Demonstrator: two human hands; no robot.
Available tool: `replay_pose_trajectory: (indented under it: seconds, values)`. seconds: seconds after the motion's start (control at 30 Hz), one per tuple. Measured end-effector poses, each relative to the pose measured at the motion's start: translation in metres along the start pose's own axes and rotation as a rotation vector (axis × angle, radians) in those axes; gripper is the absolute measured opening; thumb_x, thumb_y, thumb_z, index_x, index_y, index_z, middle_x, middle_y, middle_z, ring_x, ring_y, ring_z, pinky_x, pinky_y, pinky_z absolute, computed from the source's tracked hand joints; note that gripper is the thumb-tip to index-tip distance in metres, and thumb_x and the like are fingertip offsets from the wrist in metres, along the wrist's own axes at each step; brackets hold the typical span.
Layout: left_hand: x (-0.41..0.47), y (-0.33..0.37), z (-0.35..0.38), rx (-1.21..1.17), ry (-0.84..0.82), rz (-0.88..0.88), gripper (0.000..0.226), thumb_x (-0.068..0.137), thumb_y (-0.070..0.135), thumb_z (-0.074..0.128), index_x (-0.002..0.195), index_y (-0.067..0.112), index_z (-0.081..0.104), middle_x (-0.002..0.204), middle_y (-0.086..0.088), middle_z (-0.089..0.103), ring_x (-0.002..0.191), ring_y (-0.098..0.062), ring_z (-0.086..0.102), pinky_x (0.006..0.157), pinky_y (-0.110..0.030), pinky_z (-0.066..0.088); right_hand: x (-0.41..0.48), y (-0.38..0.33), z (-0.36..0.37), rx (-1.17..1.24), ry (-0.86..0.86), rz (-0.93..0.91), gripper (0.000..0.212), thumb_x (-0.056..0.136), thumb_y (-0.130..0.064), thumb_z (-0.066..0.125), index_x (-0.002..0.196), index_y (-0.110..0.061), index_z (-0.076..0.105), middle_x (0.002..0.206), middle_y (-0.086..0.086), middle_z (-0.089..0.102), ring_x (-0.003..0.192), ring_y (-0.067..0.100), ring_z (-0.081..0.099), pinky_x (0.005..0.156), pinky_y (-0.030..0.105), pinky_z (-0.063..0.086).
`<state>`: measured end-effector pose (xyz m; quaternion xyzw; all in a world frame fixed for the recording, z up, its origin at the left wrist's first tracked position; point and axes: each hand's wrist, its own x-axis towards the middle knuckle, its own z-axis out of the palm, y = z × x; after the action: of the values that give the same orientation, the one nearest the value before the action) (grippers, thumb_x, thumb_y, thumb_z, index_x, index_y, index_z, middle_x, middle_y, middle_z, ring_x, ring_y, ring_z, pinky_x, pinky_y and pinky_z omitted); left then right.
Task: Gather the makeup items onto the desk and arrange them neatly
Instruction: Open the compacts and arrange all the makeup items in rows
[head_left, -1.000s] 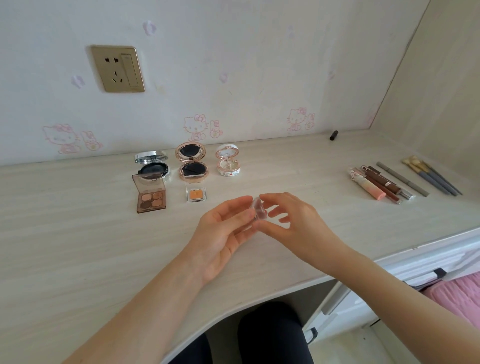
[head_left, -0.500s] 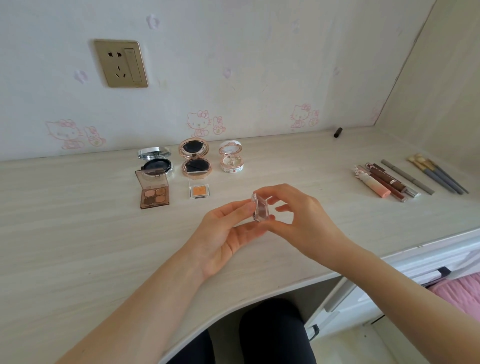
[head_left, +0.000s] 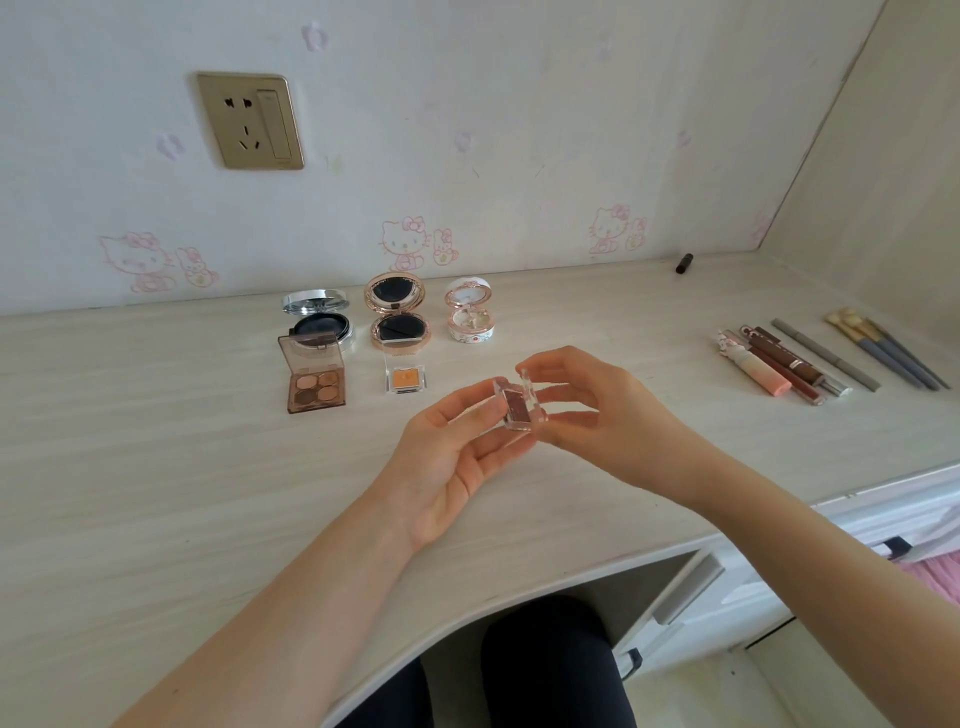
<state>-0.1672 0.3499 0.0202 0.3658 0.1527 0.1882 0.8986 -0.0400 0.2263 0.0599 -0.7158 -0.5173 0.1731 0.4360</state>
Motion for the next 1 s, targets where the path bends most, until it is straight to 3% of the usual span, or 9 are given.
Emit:
replay_pose_trajectory:
  seconds: [0.13, 0.27, 0.37, 0.5, 0.63, 0.7, 0.83, 1.0]
  values:
    - [0.002, -0.001, -0.002, 0.01, 0.016, 0.051, 0.042, 0.079, 0.005, 0.067, 0.12, 0.001, 0.06, 0.114, -0.022, 0.067, 0.104, -0.034, 0.067, 0.079, -0.036, 0.057, 0.001, -0.001, 0.008, -0.051, 0.082, 0.03, 0.038, 0.08, -0.035, 0.069, 0.116, -0.039, 0.058, 0.112, -0.02, 0.062, 0.095, -0.008, 0.062, 0.078, 0.014, 0.054]
    - [0.004, -0.001, -0.003, 0.124, 0.068, 0.126, 0.044, 0.073, 0.013, 0.071, 0.115, 0.006, 0.064, 0.113, -0.016, 0.069, 0.104, -0.028, 0.068, 0.088, -0.039, 0.055, 0.007, 0.002, 0.01, -0.068, 0.186, 0.061, 0.032, 0.088, -0.019, 0.064, 0.118, -0.026, 0.064, 0.097, -0.012, 0.072, 0.083, -0.005, 0.068, 0.08, 0.014, 0.053]
    - [0.004, 0.002, -0.006, 0.366, 0.144, 0.247, 0.03, 0.077, 0.011, 0.074, 0.107, 0.014, 0.069, 0.105, -0.005, 0.073, 0.102, -0.021, 0.069, 0.09, -0.034, 0.053, 0.015, 0.005, 0.011, -0.044, 0.197, 0.08, 0.027, 0.089, -0.007, 0.059, 0.114, -0.016, 0.067, 0.092, -0.008, 0.074, 0.076, -0.001, 0.07, 0.079, 0.02, 0.055]
    - [0.007, 0.007, -0.009, 0.728, 0.229, 0.406, 0.024, 0.076, 0.014, 0.079, 0.096, 0.024, 0.071, 0.093, 0.01, 0.074, 0.092, -0.005, 0.068, 0.078, -0.017, 0.052, 0.026, 0.011, 0.011, -0.044, 0.188, 0.092, 0.021, 0.09, -0.008, 0.059, 0.107, -0.018, 0.069, 0.088, -0.007, 0.074, 0.073, 0.001, 0.07, 0.079, 0.023, 0.055]
    - [0.01, 0.004, -0.019, 1.186, 0.274, 0.534, 0.022, 0.073, 0.027, 0.081, 0.092, 0.027, 0.071, 0.092, 0.021, 0.069, 0.095, 0.007, 0.058, 0.086, -0.004, 0.036, 0.037, 0.017, 0.011, -0.138, 0.133, 0.067, 0.012, 0.091, -0.014, 0.061, 0.099, -0.019, 0.07, 0.083, -0.008, 0.074, 0.071, 0.0, 0.069, 0.072, 0.01, 0.05]
    - [0.01, 0.001, -0.023, 1.352, 0.285, 0.589, 0.024, 0.072, 0.029, 0.082, 0.094, 0.026, 0.072, 0.093, 0.021, 0.064, 0.095, 0.005, 0.053, 0.084, -0.002, 0.032, 0.041, 0.019, 0.011, -0.212, 0.091, 0.039, 0.012, 0.09, -0.013, 0.061, 0.095, -0.018, 0.071, 0.083, -0.009, 0.074, 0.072, 0.0, 0.068, 0.071, 0.007, 0.048]
    - [0.013, -0.002, -0.027, 1.516, 0.254, 0.618, 0.028, 0.072, 0.027, 0.082, 0.097, 0.018, 0.074, 0.098, 0.006, 0.069, 0.102, -0.014, 0.055, 0.087, -0.016, 0.034, 0.045, 0.022, 0.013, -0.345, 0.024, -0.018, 0.024, 0.086, -0.003, 0.055, 0.095, -0.018, 0.072, 0.085, -0.011, 0.073, 0.075, -0.001, 0.065, 0.077, 0.015, 0.049]
    - [0.016, -0.003, -0.03, 1.589, 0.247, 0.621, 0.022, 0.074, 0.025, 0.08, 0.094, 0.018, 0.074, 0.098, 0.004, 0.069, 0.102, -0.016, 0.053, 0.083, -0.013, 0.029, 0.052, 0.028, 0.019, -0.389, 0.018, -0.03, 0.022, 0.088, -0.006, 0.056, 0.099, -0.016, 0.072, 0.086, -0.009, 0.074, 0.078, 0.004, 0.064, 0.08, 0.017, 0.047]
